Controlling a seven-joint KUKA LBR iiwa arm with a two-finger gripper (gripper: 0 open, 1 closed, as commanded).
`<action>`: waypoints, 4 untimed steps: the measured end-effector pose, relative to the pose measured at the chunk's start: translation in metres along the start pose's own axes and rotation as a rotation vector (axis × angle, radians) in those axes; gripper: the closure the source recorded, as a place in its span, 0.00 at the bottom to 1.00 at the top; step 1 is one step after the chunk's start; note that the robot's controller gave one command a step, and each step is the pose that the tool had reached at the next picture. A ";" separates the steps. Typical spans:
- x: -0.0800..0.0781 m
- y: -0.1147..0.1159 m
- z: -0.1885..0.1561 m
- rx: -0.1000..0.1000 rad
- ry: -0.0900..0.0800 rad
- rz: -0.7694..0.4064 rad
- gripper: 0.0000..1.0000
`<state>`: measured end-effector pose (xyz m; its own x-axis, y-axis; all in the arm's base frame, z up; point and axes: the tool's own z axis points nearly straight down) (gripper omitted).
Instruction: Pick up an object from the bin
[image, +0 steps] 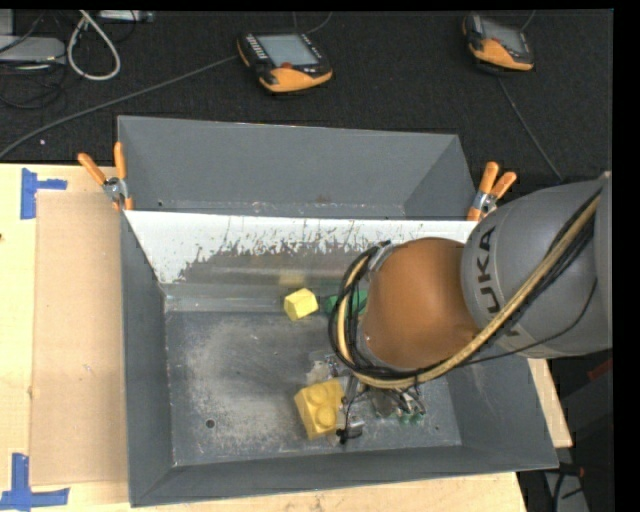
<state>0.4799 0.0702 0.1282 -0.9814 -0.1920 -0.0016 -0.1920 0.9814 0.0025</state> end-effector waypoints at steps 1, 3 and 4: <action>0.000 0.001 -0.024 0.000 0.001 0.001 1.00; 0.000 0.001 -0.050 0.000 0.000 0.001 1.00; 0.000 0.001 -0.072 -0.001 0.003 0.002 1.00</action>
Offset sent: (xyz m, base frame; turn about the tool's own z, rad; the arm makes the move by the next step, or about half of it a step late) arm 0.0004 0.0005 0.0231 0.0002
